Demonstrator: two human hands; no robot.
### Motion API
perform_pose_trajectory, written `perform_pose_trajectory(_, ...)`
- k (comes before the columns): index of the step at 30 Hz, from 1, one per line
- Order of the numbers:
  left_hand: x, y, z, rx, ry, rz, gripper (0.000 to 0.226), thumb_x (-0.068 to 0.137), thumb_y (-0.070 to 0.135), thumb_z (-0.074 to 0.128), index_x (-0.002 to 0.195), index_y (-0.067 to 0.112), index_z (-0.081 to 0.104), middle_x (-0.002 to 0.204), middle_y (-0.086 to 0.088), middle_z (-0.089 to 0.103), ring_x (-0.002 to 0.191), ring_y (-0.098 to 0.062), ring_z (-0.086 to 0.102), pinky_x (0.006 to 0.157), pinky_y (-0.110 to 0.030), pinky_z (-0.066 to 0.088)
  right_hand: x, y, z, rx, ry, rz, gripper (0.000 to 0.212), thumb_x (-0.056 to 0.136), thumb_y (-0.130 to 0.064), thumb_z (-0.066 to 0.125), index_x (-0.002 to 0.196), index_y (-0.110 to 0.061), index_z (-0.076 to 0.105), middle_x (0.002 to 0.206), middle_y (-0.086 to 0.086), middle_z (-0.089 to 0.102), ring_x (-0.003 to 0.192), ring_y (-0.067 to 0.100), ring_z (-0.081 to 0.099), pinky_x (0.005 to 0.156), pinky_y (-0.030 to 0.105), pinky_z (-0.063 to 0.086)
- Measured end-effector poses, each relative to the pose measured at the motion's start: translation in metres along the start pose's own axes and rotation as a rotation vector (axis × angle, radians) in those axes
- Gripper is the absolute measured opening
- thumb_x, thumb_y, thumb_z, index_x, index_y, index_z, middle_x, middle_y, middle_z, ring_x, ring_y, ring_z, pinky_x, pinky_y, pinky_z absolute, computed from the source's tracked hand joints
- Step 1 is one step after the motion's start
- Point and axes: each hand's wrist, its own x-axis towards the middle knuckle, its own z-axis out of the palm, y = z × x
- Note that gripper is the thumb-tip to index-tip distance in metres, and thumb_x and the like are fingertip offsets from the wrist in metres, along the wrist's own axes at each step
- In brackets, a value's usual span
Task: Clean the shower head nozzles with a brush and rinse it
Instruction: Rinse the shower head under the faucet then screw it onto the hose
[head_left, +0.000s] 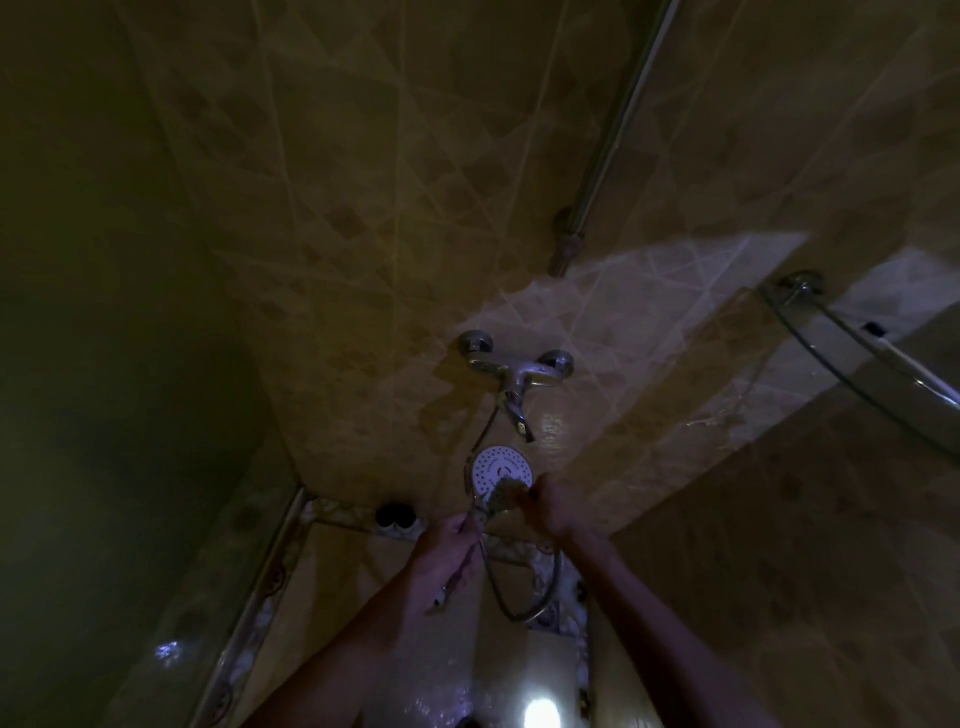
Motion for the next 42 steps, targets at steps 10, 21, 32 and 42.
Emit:
perform_pose_trajectory(10,-0.004,-0.004,-0.005,0.012,0.023,-0.005,0.026,0.099,0.024,0.049,0.092,0.002,0.062,0.040,-0.001,0.046,0.031,-0.015,0.038,0.034,-0.019,0.028,-0.011,0.018,0.007,0.006,-0.010,0.024,0.045,0.098,-0.037,0.048,0.077,0.000,0.063,0.074,0.012,0.059,0.066,0.017,0.054,0.056,0.024,0.034)
perform_pose_trajectory(21,-0.001,-0.013,-0.009,-0.045,0.016,0.009,0.026,0.100,0.024,0.048,0.083,0.009,0.059,0.045,0.000,0.045,0.030,-0.013,0.036,0.034,-0.018,0.026,-0.002,-0.003,0.002,0.019,0.019,0.003,0.036,0.097,-0.028,0.049,0.067,-0.007,0.051,0.072,0.013,0.051,0.066,0.017,0.049,0.049,0.027,0.028)
perform_pose_trajectory(32,-0.003,-0.015,-0.011,-0.020,0.041,0.034,0.044,0.093,0.050,0.054,0.082,0.008,0.062,0.045,-0.004,0.048,0.032,-0.017,0.039,0.035,-0.020,0.027,-0.020,0.009,0.031,0.008,0.010,-0.080,0.049,0.098,-0.031,0.048,0.052,-0.020,0.034,0.064,0.006,0.049,0.068,0.012,0.047,0.052,0.027,0.030)
perform_pose_trajectory(42,0.003,-0.022,-0.010,0.005,0.019,0.010,0.030,0.098,0.035,0.051,0.077,0.016,0.061,0.044,-0.002,0.049,0.031,-0.015,0.040,0.034,-0.020,0.027,-0.003,0.006,0.003,0.099,0.072,0.048,0.037,0.098,-0.028,0.048,0.089,0.006,0.061,0.090,0.024,0.068,0.084,0.033,0.067,0.061,0.026,0.035)
